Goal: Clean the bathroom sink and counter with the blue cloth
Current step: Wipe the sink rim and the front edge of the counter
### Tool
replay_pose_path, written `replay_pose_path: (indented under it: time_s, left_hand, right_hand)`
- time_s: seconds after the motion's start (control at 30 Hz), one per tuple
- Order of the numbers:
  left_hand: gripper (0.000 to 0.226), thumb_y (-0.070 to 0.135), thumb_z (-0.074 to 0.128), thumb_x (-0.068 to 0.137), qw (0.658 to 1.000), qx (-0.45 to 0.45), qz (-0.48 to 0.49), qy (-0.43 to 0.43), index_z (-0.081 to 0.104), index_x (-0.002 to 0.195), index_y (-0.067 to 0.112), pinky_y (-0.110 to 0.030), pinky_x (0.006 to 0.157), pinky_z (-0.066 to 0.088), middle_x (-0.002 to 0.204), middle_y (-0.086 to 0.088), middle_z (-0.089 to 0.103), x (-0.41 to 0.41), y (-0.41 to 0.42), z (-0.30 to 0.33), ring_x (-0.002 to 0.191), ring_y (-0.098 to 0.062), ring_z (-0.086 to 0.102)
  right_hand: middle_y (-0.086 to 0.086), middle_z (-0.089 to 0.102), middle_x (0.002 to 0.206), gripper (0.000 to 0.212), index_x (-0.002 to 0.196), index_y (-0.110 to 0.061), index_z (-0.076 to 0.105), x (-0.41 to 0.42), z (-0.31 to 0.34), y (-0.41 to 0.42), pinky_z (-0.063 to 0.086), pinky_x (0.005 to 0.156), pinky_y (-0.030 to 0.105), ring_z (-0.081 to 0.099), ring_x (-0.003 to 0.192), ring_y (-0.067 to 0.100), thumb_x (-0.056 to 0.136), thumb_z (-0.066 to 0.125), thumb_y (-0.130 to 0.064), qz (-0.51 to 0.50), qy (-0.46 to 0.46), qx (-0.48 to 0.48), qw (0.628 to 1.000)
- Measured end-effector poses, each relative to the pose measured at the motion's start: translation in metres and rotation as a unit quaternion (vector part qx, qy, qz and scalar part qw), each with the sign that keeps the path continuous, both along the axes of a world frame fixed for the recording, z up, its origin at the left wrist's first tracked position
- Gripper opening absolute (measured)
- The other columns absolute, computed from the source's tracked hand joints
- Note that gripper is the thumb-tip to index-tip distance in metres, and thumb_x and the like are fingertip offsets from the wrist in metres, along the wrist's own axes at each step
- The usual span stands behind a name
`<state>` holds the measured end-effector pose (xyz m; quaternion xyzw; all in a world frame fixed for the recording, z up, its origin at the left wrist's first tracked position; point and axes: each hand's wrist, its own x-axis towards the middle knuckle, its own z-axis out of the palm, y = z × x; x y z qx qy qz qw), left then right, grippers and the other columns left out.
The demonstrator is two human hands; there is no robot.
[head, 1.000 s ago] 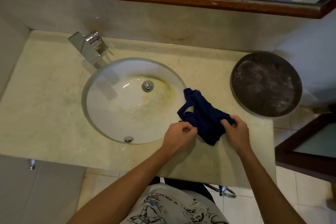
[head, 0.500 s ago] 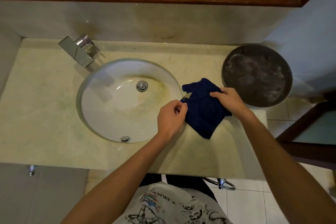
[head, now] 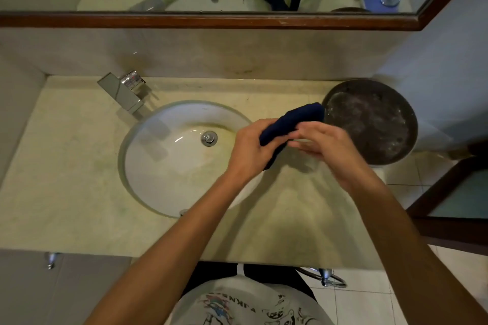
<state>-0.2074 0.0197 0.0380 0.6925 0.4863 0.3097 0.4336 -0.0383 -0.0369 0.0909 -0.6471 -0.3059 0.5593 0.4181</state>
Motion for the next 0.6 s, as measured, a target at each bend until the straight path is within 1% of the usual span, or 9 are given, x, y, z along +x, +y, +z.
replay_pose_path:
  time_s: [0.07, 0.13, 0.2, 0.23, 0.27, 0.33, 0.37, 0.47, 0.6]
  left_hand:
    - [0.02, 0.01, 0.073, 0.09, 0.997, -0.056, -0.051, -0.013, 0.076, 0.11, 0.012, -0.028, 0.078, 0.054, 0.095, 0.002, 0.077, -0.018, 0.016, 0.012, 0.086, -0.008, 0.069]
    - [0.013, 0.005, 0.072, 0.092, 0.988, -0.091, -0.126, -0.011, 0.076, 0.102, 0.013, -0.025, 0.073, 0.052, 0.088, 0.003, 0.076, -0.034, 0.025, 0.026, 0.08, -0.006, 0.068]
    - [0.018, 0.005, 0.072, 0.092, 0.975, -0.129, -0.178, -0.009, 0.075, 0.1, 0.022, -0.025, 0.075, 0.054, 0.087, 0.009, 0.075, -0.045, 0.028, 0.041, 0.082, -0.008, 0.07]
    - [0.018, 0.006, 0.073, 0.093, 0.97, -0.147, -0.192, -0.007, 0.075, 0.101, 0.022, -0.027, 0.076, 0.056, 0.089, 0.008, 0.076, -0.051, 0.029, 0.046, 0.084, -0.01, 0.071]
    - [0.017, 0.007, 0.073, 0.093, 0.967, -0.161, -0.198, -0.002, 0.076, 0.103, 0.02, -0.03, 0.077, 0.058, 0.091, 0.006, 0.077, -0.057, 0.03, 0.049, 0.087, -0.013, 0.073]
    - [0.019, 0.012, 0.074, 0.093, 0.961, -0.192, -0.197, 0.002, 0.075, 0.111, 0.015, -0.041, 0.085, 0.061, 0.101, -0.004, 0.078, -0.071, 0.032, 0.051, 0.095, -0.022, 0.074]
    - [0.024, 0.013, 0.075, 0.092, 0.958, -0.218, -0.187, 0.001, 0.073, 0.116, 0.013, -0.045, 0.09, 0.06, 0.106, -0.006, 0.077, -0.079, 0.032, 0.05, 0.1, -0.025, 0.074]
    - [0.035, 0.016, 0.079, 0.089, 0.944, -0.297, -0.141, 0.009, 0.07, 0.123, 0.015, -0.049, 0.1, 0.056, 0.114, -0.005, 0.077, -0.101, 0.032, 0.038, 0.107, -0.023, 0.073]
    - [0.037, 0.022, 0.083, 0.084, 0.935, -0.332, -0.12, 0.03, 0.072, 0.119, 0.012, -0.049, 0.101, 0.056, 0.113, -0.006, 0.077, -0.117, 0.032, 0.017, 0.106, -0.023, 0.073]
  right_hand:
    - [-0.009, 0.074, 0.115, 0.027, 0.12, -0.023, 0.071, 0.015, 0.009, -0.001, 0.053, 0.104, 0.03, 0.068, 0.107, 0.001, 0.093, 0.073, -0.022, -0.005, -0.197, 0.1, 0.975]
    - [-0.022, 0.052, 0.142, 0.061, 0.141, -0.032, 0.057, 0.027, 0.017, 0.004, 0.037, 0.112, 0.018, 0.048, 0.133, -0.004, 0.085, 0.082, -0.032, 0.099, -0.304, 0.173, 0.932]
    - [-0.025, 0.037, 0.155, 0.086, 0.151, -0.039, 0.043, 0.028, 0.015, 0.016, 0.03, 0.118, 0.024, 0.035, 0.144, 0.0, 0.077, 0.087, -0.044, 0.264, -0.297, 0.133, 0.908]
    - [-0.02, 0.045, 0.153, 0.084, 0.147, -0.039, 0.047, 0.026, 0.011, 0.022, 0.038, 0.117, 0.03, 0.044, 0.139, 0.003, 0.075, 0.088, -0.047, 0.316, -0.275, 0.097, 0.903]
    - [-0.013, 0.061, 0.14, 0.072, 0.138, -0.035, 0.058, 0.023, 0.006, 0.026, 0.05, 0.109, 0.038, 0.059, 0.126, 0.006, 0.074, 0.089, -0.045, 0.343, -0.253, 0.069, 0.902]
    - [-0.003, 0.077, 0.107, 0.046, 0.117, -0.024, 0.072, 0.016, -0.003, 0.029, 0.059, 0.089, 0.05, 0.073, 0.097, 0.016, 0.077, 0.089, -0.038, 0.344, -0.207, 0.054, 0.914]
    - [-0.001, 0.078, 0.1, 0.039, 0.113, -0.021, 0.074, 0.013, -0.008, 0.028, 0.06, 0.086, 0.052, 0.075, 0.092, 0.019, 0.079, 0.088, -0.035, 0.329, -0.191, 0.054, 0.923]
    - [0.0, 0.079, 0.096, 0.031, 0.11, -0.019, 0.076, 0.002, -0.021, 0.021, 0.062, 0.082, 0.047, 0.075, 0.089, 0.019, 0.083, 0.085, -0.031, 0.29, -0.152, 0.053, 0.943]
    - [-0.002, 0.08, 0.1, 0.029, 0.111, -0.019, 0.077, -0.021, -0.041, 0.01, 0.06, 0.081, 0.035, 0.076, 0.092, 0.015, 0.084, 0.083, -0.024, 0.246, -0.091, 0.02, 0.965]
